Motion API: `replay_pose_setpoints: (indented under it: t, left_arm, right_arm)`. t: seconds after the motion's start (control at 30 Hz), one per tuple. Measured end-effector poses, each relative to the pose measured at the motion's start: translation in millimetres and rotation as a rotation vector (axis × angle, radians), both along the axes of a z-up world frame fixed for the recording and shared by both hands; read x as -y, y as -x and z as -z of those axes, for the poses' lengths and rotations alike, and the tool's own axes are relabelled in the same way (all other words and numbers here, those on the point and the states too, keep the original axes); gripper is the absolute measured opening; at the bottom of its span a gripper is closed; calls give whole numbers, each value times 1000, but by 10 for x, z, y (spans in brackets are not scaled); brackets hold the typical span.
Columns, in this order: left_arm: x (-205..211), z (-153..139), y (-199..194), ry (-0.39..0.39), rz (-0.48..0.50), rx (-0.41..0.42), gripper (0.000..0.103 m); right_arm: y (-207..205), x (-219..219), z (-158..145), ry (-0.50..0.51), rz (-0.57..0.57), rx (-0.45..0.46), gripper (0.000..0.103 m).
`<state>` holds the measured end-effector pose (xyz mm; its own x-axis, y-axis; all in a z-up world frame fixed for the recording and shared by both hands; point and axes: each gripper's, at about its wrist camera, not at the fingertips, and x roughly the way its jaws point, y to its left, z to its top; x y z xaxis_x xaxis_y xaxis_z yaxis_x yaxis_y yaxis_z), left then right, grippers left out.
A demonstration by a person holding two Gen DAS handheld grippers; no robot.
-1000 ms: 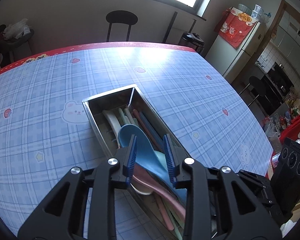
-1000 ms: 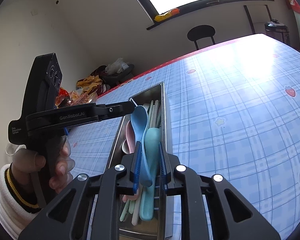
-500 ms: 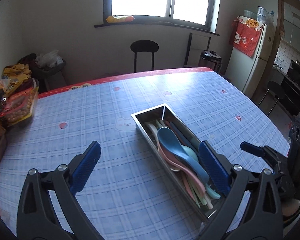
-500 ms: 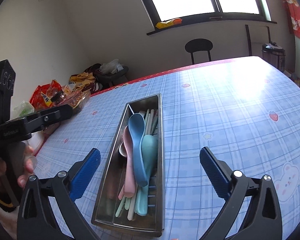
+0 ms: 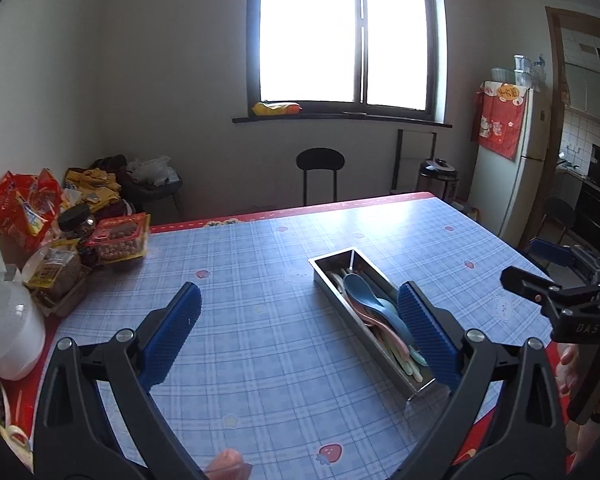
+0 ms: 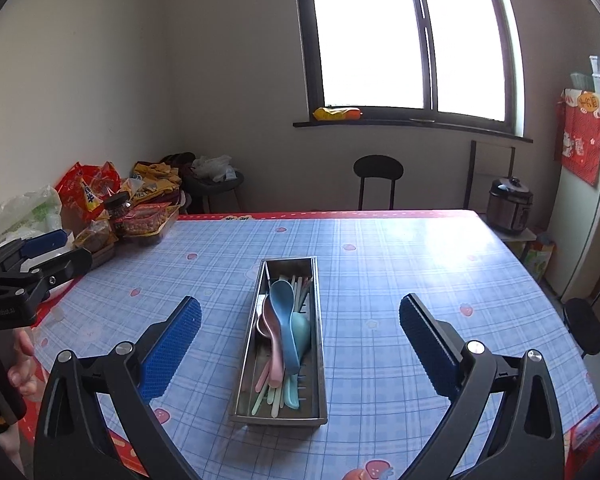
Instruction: Organize utensils
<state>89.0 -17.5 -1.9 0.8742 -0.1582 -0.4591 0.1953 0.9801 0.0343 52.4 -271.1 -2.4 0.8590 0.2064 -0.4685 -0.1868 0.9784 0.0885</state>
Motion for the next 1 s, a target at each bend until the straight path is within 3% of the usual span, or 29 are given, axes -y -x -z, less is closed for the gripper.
replay_pose_setpoints:
  t: [0.07,0.37,1.0]
  left_arm:
    - [-1,-25,113,-29,-34,35,97]
    - [-166,-43,424,13,-86,54,97]
    - [-103,-69,528,-44,-110,72,97]
  right_arm:
    - [90,-5,-57,9,5,9,97]
    - [330,-29,-171,36,26,29,97]
    - [432,60,-194,41,65,35,97]
